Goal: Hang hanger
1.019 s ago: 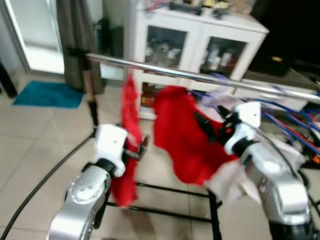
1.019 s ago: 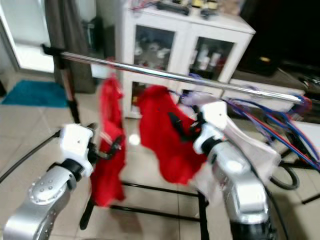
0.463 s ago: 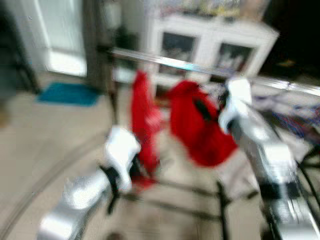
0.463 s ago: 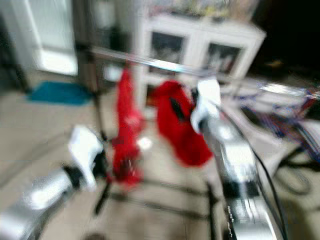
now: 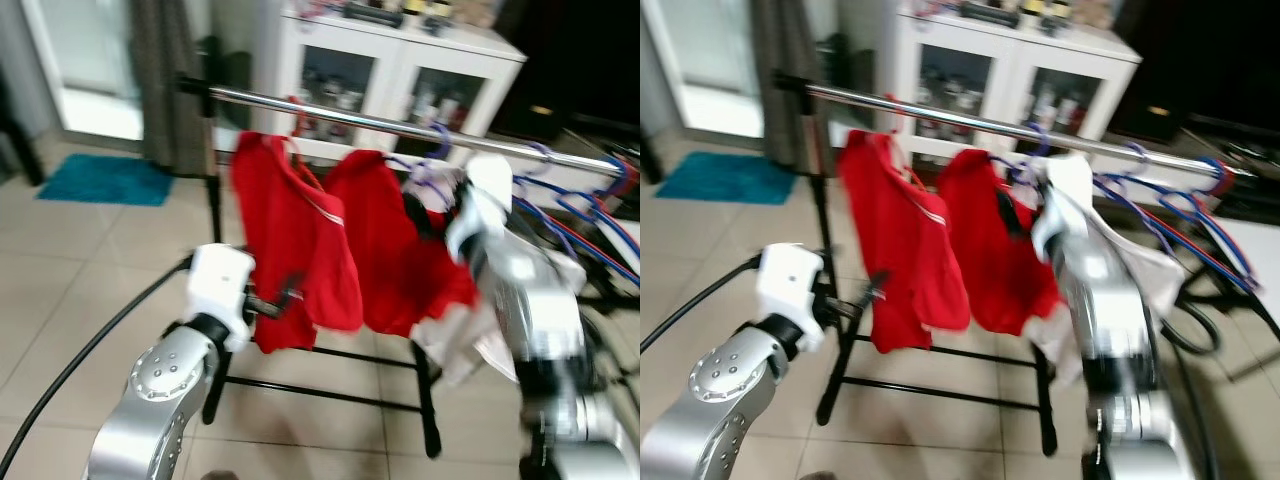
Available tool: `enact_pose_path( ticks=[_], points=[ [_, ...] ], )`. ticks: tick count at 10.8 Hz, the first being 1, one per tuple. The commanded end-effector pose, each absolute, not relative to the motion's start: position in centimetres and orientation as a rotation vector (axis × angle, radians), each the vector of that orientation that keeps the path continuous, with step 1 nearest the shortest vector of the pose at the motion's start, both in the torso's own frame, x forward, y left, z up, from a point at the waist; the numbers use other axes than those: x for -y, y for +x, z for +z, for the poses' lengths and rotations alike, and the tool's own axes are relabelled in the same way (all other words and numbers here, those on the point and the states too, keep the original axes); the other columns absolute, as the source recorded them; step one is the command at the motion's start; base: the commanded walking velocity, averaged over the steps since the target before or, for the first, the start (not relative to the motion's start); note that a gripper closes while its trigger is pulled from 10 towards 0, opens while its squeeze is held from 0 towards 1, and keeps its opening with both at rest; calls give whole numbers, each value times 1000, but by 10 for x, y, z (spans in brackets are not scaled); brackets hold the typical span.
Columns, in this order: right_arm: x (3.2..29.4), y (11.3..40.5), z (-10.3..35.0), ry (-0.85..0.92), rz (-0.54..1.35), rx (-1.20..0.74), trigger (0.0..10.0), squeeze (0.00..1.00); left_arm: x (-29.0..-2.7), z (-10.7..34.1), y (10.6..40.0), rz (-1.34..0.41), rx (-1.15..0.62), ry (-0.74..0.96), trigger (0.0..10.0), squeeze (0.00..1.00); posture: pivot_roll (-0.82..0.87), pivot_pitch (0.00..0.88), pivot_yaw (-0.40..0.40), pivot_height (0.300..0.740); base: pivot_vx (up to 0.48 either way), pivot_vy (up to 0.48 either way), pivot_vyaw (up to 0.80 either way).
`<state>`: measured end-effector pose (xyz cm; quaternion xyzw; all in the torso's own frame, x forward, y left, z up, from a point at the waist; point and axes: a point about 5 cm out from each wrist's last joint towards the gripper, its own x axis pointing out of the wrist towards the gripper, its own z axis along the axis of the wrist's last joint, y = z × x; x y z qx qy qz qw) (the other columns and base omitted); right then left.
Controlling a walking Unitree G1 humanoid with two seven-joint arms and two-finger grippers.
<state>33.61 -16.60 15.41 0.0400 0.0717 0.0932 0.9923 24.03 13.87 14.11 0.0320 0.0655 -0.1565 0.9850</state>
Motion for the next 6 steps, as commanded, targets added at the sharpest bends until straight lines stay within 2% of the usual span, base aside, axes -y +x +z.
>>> enact_pose_path(
  ticks=[1, 3, 6],
  points=[
    [166, 325, 162, 112, 212, -77, 10000, 0, -136, 143, 241, -292, -109, 57, 10000, 110, 184, 28, -143, 740, 0, 0, 0],
    [158, 292, 136, 166, 250, -148, 10000, 0, -136, 142, 243, -259, -108, 67, 10000, 133, 176, 24, -131, 740, 0, 0, 0],
    [159, 271, 121, 226, 167, -188, 10000, 0, -133, 142, 248, -291, -106, 82, 10000, 137, 166, 11, -83, 740, 0, -480, 0]
  ],
)
